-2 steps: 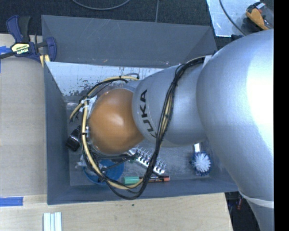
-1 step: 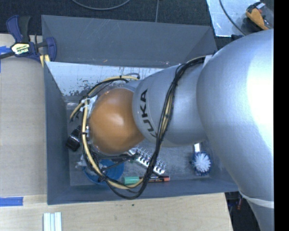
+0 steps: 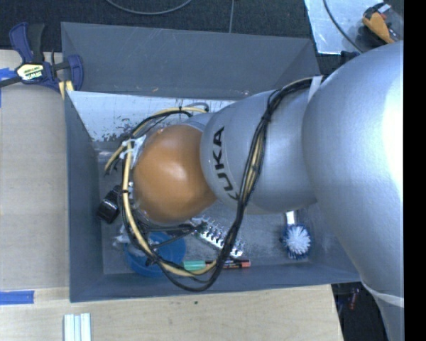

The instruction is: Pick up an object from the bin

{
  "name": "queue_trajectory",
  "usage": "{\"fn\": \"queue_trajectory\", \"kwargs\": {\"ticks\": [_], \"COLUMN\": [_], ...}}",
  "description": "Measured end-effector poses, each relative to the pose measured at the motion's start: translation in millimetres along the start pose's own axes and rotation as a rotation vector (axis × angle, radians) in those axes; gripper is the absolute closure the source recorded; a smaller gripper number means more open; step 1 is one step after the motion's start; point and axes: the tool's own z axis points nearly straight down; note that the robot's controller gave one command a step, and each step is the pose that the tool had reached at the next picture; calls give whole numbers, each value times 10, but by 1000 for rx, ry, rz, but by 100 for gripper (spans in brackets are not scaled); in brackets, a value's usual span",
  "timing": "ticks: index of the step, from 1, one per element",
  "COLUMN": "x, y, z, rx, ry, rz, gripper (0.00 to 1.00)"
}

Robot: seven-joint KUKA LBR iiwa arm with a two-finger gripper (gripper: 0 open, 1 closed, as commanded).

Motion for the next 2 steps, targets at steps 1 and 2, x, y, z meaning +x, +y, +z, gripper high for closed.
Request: {"fn": "queue_trajectory", "kwargs": {"ticks": [1, 2], "x": [4, -18], "y": [10, -3], "z": [-328, -662], "rx": [-5, -3], "ry": [6, 2], "rz": [0, 1], "gripper": [100, 100]}}
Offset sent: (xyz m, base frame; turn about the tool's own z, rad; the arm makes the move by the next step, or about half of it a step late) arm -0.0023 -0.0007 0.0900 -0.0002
